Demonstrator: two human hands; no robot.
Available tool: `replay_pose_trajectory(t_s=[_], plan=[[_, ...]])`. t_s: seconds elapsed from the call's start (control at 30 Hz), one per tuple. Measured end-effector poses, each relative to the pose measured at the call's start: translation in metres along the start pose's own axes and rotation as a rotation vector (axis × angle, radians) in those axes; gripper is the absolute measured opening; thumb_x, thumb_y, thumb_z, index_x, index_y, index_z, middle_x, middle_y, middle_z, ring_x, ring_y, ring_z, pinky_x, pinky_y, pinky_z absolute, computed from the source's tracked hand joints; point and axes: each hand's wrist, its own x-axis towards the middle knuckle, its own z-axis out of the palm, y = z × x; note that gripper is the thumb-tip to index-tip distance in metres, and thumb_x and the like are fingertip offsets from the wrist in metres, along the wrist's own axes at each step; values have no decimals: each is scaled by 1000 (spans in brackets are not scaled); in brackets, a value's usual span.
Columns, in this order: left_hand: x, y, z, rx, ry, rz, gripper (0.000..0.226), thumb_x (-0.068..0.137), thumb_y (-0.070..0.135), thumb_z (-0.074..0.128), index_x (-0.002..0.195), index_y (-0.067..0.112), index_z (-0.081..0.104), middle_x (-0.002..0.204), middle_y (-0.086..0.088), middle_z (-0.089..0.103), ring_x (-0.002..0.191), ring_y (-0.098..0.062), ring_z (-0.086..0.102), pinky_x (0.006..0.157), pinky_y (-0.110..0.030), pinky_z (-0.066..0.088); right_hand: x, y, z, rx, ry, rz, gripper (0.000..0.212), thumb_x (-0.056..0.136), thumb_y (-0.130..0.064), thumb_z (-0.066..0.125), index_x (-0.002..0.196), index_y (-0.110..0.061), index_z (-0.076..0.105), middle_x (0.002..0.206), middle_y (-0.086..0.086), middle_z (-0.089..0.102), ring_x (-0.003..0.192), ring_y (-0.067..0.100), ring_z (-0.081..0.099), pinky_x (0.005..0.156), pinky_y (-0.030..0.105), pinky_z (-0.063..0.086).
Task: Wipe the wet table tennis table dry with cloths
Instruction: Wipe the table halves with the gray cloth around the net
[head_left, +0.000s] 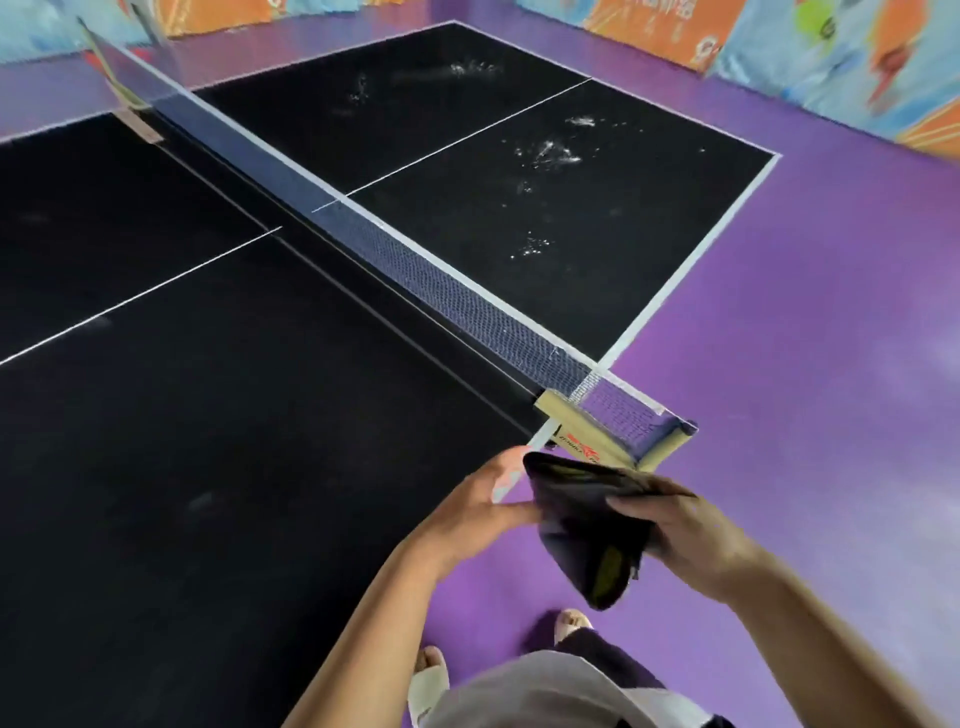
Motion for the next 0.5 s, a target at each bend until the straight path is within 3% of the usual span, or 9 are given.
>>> replay_pose_trajectory(t_s=[0.07, 0.1, 0.17, 0.27, 0.33, 0.5], plan=[[9, 23, 26, -31, -122, 66, 42, 88, 16, 76, 127, 27, 65, 126, 11, 70, 127, -6, 58, 107, -29, 43, -29, -16, -19, 326, -57, -69, 37, 81, -3, 64, 117, 3, 66, 84, 27, 67, 46, 27, 65, 41, 29, 50], [15, 33, 38, -58, -120, 83, 37, 88, 15, 75, 124, 18, 69, 123, -2, 72, 121, -17, 63, 106, -37, 47, -39, -21, -30, 422, -68, -109, 41, 75, -8, 72, 114, 3, 68, 77, 26, 67, 41, 26, 61, 37, 29, 49], [31, 51, 61, -45, -44, 113, 24, 89, 14, 74, 113, 13, 74, 113, -13, 74, 106, -23, 69, 99, -41, 52, -41, -18, -56, 455, -51, -156, 44, 70, -14, 77, 110, 2, 70, 81, 25, 68, 44, 27, 61, 41, 32, 49], [67, 65, 102, 22, 90, 102, 14, 90, 18, 72, 102, 13, 76, 105, -18, 75, 103, -33, 71, 97, -48, 54, -29, -2, -102, 432, 19, -116, 35, 76, -8, 69, 105, 11, 63, 75, 29, 64, 37, 30, 55, 36, 33, 45], [94, 71, 135, 84, 134, 77, 22, 86, 27, 71, 101, 13, 75, 105, -21, 74, 107, -41, 67, 98, -59, 51, -27, 8, -141, 426, 22, -113, 36, 77, -9, 70, 104, 13, 60, 70, 28, 57, 36, 31, 52, 36, 33, 45], [153, 82, 227, 183, 34, -29, 21, 97, 18, 65, 116, 17, 72, 112, -6, 76, 111, -29, 69, 99, -51, 53, -50, 23, -262, 440, 42, -136, 20, 85, 3, 60, 100, 16, 59, 71, 28, 52, 36, 30, 51, 37, 33, 45]])
